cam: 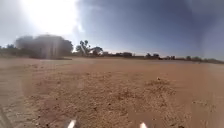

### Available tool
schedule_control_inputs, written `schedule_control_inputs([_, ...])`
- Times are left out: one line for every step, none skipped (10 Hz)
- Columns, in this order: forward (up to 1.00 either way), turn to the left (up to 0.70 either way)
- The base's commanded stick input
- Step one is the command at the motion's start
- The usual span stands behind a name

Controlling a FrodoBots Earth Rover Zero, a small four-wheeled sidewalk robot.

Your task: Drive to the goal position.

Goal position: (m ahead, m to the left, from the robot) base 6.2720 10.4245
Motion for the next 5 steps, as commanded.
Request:
schedule_control_inputs([0.0, 0.0])
schedule_control_inputs([0.0, 0.0])
schedule_control_inputs([0.0, 0.0])
schedule_control_inputs([0.05, 0.0])
schedule_control_inputs([0.7, 0.0])
